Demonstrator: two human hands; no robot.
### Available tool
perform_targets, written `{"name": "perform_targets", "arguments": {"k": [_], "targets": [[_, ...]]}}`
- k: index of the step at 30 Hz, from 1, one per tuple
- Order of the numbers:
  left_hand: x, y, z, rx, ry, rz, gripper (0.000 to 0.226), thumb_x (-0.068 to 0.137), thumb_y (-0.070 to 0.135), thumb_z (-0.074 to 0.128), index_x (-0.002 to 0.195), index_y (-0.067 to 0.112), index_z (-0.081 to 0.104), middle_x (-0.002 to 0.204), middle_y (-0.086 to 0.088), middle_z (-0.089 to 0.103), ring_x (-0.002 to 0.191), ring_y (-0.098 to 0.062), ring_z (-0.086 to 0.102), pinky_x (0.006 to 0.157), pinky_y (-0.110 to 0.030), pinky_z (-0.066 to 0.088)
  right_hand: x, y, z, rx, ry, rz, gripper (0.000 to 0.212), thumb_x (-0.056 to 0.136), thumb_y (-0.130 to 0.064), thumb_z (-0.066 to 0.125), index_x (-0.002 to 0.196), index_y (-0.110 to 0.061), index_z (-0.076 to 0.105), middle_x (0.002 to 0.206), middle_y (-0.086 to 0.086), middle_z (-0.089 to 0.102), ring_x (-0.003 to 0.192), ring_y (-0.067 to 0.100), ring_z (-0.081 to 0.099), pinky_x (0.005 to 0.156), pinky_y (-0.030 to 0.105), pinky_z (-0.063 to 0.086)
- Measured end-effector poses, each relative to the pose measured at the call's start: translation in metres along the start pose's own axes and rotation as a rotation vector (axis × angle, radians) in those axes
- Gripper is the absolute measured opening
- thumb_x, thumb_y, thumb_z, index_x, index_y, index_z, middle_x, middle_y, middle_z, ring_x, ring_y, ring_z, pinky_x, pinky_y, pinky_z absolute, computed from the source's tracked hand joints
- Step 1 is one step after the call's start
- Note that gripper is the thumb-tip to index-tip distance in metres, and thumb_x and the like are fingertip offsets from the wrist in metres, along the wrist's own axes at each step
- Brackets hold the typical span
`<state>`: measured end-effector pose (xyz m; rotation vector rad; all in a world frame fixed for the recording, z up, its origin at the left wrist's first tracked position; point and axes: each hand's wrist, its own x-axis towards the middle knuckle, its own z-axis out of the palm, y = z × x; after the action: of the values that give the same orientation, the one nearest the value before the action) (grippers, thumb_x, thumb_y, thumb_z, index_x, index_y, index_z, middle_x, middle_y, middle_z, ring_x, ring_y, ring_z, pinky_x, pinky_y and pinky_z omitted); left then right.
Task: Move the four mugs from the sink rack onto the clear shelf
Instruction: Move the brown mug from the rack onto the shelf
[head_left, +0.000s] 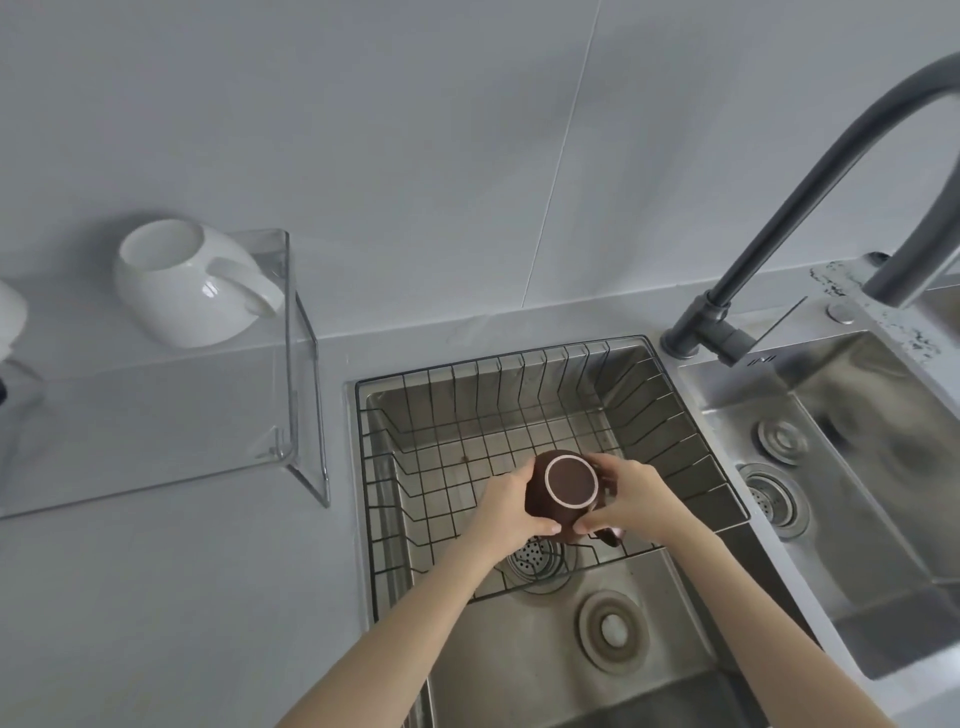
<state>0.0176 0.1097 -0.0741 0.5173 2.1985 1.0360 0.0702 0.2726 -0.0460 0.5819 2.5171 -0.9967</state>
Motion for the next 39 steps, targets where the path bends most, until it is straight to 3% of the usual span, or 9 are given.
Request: {"name": "perform_targets", "arguments": {"k": [5,8,14,19,24,27,31,39], "targets": [[-0.001,-0.001,-0.001,-0.016,0.038,0.002,0.087,0.058,0.023,0.079,0.134,0.020,0.038,0.123,-0.007,0.063,0.117,-0.023,0.055,0.102,-0.036,0.043,0.000,0.002,0.000,0.023,0.038,-0.028,0.075,0.043,-0.018,0.085,0.114,-0.017,0.060,0.099,0.002,0.071,0.095,0.017,0.066,0.091,0.034,0.051],[-0.009,0.005,-0.012,-0.015,0.084,0.018,0.088,0.059,0.023,0.079,0.136,0.015,0.036,0.126,-0.010,0.061,0.118,-0.023,0.055,0.100,-0.029,0.041,-0.005,-0.007,-0.005,0.051,0.070,-0.052,0.081,0.039,-0.024,0.084,0.116,-0.022,0.060,0.100,-0.001,0.072,0.096,0.015,0.065,0.094,0.038,0.050],[-0.049,0.041,-0.077,0.061,0.298,0.129,0.090,0.062,0.029,0.078,0.138,0.013,0.032,0.132,-0.009,0.056,0.121,-0.023,0.052,0.103,-0.030,0.038,-0.023,-0.069,-0.037,0.170,0.159,-0.231,0.090,0.044,-0.016,0.088,0.127,-0.019,0.052,0.115,0.000,0.067,0.108,0.011,0.061,0.101,0.033,0.045],[-0.102,0.063,-0.149,0.059,0.555,0.187,0.085,0.060,0.031,0.080,0.134,0.019,0.040,0.116,-0.007,0.067,0.107,-0.022,0.061,0.092,-0.024,0.043,-0.039,-0.161,-0.059,0.182,0.132,-0.450,0.082,0.048,-0.019,0.089,0.122,-0.027,0.054,0.108,-0.016,0.065,0.106,-0.007,0.057,0.089,0.005,0.041],[-0.151,0.050,-0.213,-0.034,0.734,0.154,0.078,0.054,0.029,0.082,0.125,0.023,0.051,0.108,-0.004,0.070,0.099,-0.018,0.064,0.092,-0.034,0.051,-0.045,-0.252,-0.049,0.107,0.082,-0.645,0.078,0.051,-0.022,0.088,0.122,-0.027,0.056,0.105,-0.019,0.064,0.101,-0.013,0.056,0.089,0.006,0.041],[-0.174,0.029,-0.243,-0.058,0.767,0.103,0.069,0.046,0.038,0.080,0.111,0.030,0.059,0.094,0.001,0.074,0.088,-0.015,0.067,0.086,-0.038,0.054,-0.046,-0.291,-0.028,0.099,0.028,-0.713,0.072,0.052,-0.020,0.087,0.119,-0.025,0.059,0.104,-0.014,0.066,0.101,-0.005,0.059,0.091,0.013,0.043],[-0.191,0.001,-0.267,-0.112,0.734,0.046,0.064,0.042,0.037,0.077,0.104,0.033,0.062,0.093,0.003,0.074,0.089,-0.014,0.068,0.087,-0.041,0.054,-0.040,-0.318,0.007,0.095,-0.035,-0.741,0.067,0.052,-0.021,0.087,0.115,-0.022,0.063,0.108,-0.006,0.070,0.102,0.007,0.063,0.095,0.026,0.047],[-0.198,-0.027,-0.276,-0.122,0.718,-0.001,0.053,0.045,0.032,0.078,0.096,0.027,0.065,0.088,0.001,0.075,0.087,-0.017,0.068,0.085,-0.042,0.054,-0.025,-0.330,0.038,0.110,-0.139,-0.693,0.063,0.054,-0.019,0.086,0.114,-0.023,0.064,0.108,-0.005,0.071,0.102,0.008,0.063,0.091,0.022,0.047]]}}
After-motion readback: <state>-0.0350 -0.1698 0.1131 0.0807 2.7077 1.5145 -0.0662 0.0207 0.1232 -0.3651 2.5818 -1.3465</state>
